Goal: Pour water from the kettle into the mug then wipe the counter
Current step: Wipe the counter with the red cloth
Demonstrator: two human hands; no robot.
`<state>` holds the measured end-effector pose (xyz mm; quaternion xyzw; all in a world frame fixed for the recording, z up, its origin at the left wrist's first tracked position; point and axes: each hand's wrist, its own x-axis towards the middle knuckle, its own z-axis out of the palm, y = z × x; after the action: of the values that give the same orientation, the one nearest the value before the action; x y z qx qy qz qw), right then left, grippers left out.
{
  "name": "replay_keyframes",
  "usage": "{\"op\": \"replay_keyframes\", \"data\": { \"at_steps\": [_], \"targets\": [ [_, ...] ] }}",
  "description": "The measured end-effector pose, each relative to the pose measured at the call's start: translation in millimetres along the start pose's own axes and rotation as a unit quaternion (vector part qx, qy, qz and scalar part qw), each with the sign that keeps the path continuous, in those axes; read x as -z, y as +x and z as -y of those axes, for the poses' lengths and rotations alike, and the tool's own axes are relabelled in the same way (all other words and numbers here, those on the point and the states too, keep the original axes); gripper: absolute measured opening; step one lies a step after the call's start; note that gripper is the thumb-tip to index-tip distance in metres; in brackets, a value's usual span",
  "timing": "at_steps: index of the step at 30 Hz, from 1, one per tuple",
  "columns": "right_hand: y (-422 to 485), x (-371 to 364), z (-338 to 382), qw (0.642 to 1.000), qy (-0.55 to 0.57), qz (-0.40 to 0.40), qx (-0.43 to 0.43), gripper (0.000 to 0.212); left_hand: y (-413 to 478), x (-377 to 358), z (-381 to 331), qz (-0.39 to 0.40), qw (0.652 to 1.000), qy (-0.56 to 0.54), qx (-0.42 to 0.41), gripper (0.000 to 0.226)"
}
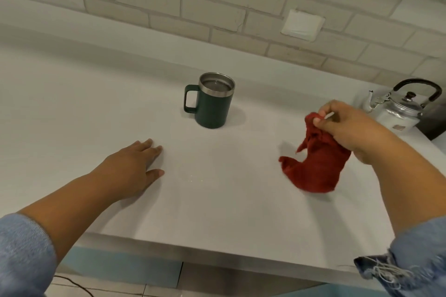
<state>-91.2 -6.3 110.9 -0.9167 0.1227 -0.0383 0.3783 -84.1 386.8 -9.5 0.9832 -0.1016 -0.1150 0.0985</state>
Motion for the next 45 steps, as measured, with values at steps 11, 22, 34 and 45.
{"op": "replay_keyframes", "data": {
  "at_steps": [11, 22, 34, 45],
  "targets": [
    [-20, -110, -83, 0.958, -0.255, 0.085, 0.096, 0.056, 0, 0, -3, 0.015, 1.000, 0.016, -0.004, 0.066],
    [-27, -215, 5, 0.937, -0.228, 0.122, 0.236, 0.052, 0, -2, 1, 0.004, 1.000, 0.010, -0.003, 0.066],
    [-31, -189, -7, 0.957, -0.136, 0.117, 0.229, 0.041, 0, -2, 2, 0.009, 1.000, 0.009, -0.004, 0.066],
    [-78, -164, -32, 0.965, -0.244, 0.001, 0.101, 0.050, -1, -1, 0, 0.006, 1.000, 0.016, -0.011, 0.063]
  ]
}}
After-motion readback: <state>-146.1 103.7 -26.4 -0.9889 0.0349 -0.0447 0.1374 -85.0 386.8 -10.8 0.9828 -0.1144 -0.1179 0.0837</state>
